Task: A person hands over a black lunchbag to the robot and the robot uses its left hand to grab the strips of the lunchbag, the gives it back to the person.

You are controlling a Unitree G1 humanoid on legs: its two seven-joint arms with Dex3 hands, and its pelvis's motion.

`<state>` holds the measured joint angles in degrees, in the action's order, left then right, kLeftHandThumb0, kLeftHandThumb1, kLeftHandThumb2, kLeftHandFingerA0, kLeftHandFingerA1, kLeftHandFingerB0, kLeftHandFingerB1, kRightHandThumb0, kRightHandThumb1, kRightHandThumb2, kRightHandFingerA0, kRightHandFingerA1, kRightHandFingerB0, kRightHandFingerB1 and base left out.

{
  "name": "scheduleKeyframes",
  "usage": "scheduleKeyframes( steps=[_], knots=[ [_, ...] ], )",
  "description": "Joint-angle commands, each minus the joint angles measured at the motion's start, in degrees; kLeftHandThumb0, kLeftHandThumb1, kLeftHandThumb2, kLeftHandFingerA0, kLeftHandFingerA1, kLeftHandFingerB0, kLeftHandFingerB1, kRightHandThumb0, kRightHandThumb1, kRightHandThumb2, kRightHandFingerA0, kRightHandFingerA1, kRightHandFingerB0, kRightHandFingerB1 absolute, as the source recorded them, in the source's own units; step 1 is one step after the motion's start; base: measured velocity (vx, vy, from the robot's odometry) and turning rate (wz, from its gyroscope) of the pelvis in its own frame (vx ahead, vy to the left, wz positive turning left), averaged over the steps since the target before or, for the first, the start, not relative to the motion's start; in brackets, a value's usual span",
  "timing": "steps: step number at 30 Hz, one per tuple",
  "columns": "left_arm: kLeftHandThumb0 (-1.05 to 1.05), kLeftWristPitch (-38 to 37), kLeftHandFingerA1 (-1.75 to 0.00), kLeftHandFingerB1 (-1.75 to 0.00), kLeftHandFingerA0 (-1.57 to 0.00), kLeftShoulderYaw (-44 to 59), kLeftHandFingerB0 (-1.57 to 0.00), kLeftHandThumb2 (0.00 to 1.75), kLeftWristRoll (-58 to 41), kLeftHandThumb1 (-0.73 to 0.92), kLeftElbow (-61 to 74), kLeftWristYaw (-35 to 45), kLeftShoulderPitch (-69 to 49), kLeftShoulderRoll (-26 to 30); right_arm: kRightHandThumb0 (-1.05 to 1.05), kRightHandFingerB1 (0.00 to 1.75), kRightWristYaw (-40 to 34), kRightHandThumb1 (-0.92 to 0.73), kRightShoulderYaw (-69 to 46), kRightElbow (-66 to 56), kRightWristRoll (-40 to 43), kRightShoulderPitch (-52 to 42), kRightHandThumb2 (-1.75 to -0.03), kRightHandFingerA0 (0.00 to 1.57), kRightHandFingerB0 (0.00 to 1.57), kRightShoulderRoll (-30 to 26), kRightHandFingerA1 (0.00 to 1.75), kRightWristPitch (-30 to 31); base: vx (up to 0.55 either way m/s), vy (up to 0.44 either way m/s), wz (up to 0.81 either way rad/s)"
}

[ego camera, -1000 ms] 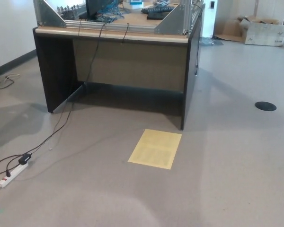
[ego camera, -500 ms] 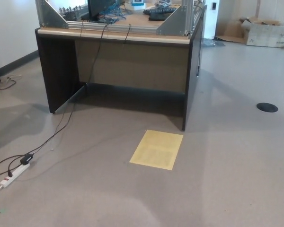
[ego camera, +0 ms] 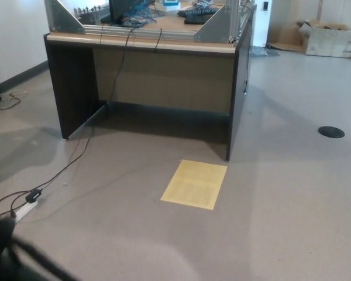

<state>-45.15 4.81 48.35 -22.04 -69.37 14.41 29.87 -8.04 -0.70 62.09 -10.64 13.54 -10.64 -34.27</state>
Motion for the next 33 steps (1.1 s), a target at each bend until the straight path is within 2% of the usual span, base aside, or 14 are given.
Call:
scheduleKeyframes(
  steps=[1,2,4,7,11,16,18,21,23,25,33],
  knots=[
    [-0.11,3.72,-1.75,-1.71,-0.82,-4.0,-0.52,0.56,-0.46,0.65,2.48,9.7,15.73,-0.23,-0.44,0.34,-1.36,-0.64,-0.22,-0.01,0.03,-1.27,-0.58,0.61,0.41,-0.91,0.47,-0.58,0.0,0.0,0.0],
    [-0.11,3.92,-1.75,-1.71,-0.82,-4.93,-0.52,0.56,0.24,0.65,1.6,10.2,18.17,-0.25,-0.44,0.34,-1.53,-0.64,-0.1,0.19,-0.13,-1.21,-0.58,0.61,0.41,-0.88,0.47,-0.66,0.0,0.0,0.0],
    [-0.13,6.17,-1.75,-1.7,-0.81,-8.68,-0.52,0.55,1.83,0.62,-1.15,12.75,28.34,-3.95,-0.42,0.35,-1.31,-0.63,0.17,-0.07,-0.44,-2.38,-0.58,0.6,0.42,-1.31,0.47,-1.06,0.0,0.0,0.0],
    [-0.15,7.91,-1.75,-1.72,-0.81,-11.51,-0.49,0.55,2.06,0.63,-3.96,15.57,36.15,-7.15,-0.41,0.34,-1.17,-0.64,-0.28,-0.05,0.11,-2.19,-0.58,0.6,0.41,-1.32,0.46,-1.16,0.0,0.0,0.0],
    [-0.17,11.06,-1.75,-1.68,-0.82,-15.7,-0.51,0.55,4.56,0.61,-10.47,15.7,47.25,-12.55,-0.42,0.35,-1.75,-0.63,0.13,-0.74,-0.51,-2.23,-0.58,0.62,0.41,-1.27,0.46,-0.07,0.0,0.0,0.0],
    [-0.17,12.41,-1.75,-1.73,-0.84,-18.85,-0.52,0.55,3.48,0.6,-20.37,16.96,58.59,-18.21,-0.42,0.35,-1.49,-0.63,0.36,-0.33,-0.56,-1.82,-0.59,0.63,0.41,-1.11,0.48,-1.44,0.0,0.0,0.0],
    [-0.14,12.8,-1.75,-1.75,-0.82,-19.3,-0.5,0.54,3.39,0.6,-22.4,16.5,60.43,-18.69,-0.44,0.35,-1.51,-0.63,0.46,-0.34,-0.71,-1.53,-0.59,0.63,0.41,-1.25,0.48,-1.45,0.0,0.0,0.0],
    [-0.13,16.44,-1.75,-1.75,-0.85,-18.88,-0.55,0.55,1.12,0.59,-27.22,16.19,65.03,-22.39,-0.41,0.35,0.16,-0.64,0.33,-1.24,0.0,-1.21,-0.59,0.61,0.41,-1.3,0.47,-0.57,0.0,0.0,0.0],
    [-0.11,16.08,-1.75,-1.73,-0.79,-17.68,-0.52,0.55,-2.53,0.61,-28.01,19.18,65.76,-24.05,-0.39,0.35,0.12,-0.64,0.25,-0.66,0.11,-0.53,-0.59,0.63,0.43,-1.11,0.47,-0.73,0.0,0.0,0.0],
    [-0.12,16.11,-1.75,-1.73,-0.8,-17.24,-0.53,0.55,-4.07,0.61,-28.84,20.37,66.57,-25.5,-0.43,0.34,-0.36,-0.63,0.76,-0.85,-0.58,-0.24,-0.59,0.63,0.43,-1.01,0.46,0.05,0.0,0.0,0.0],
    [-0.13,16.88,-1.75,-1.75,-0.79,-16.11,-0.52,0.55,-8.32,0.63,-25.43,24.54,64.38,-29.16,-0.42,0.35,0.92,-0.64,1.6,-1.0,-0.28,-0.39,-0.59,0.62,0.42,-0.61,0.47,0.27,0.0,0.0,0.0]
  ],
)
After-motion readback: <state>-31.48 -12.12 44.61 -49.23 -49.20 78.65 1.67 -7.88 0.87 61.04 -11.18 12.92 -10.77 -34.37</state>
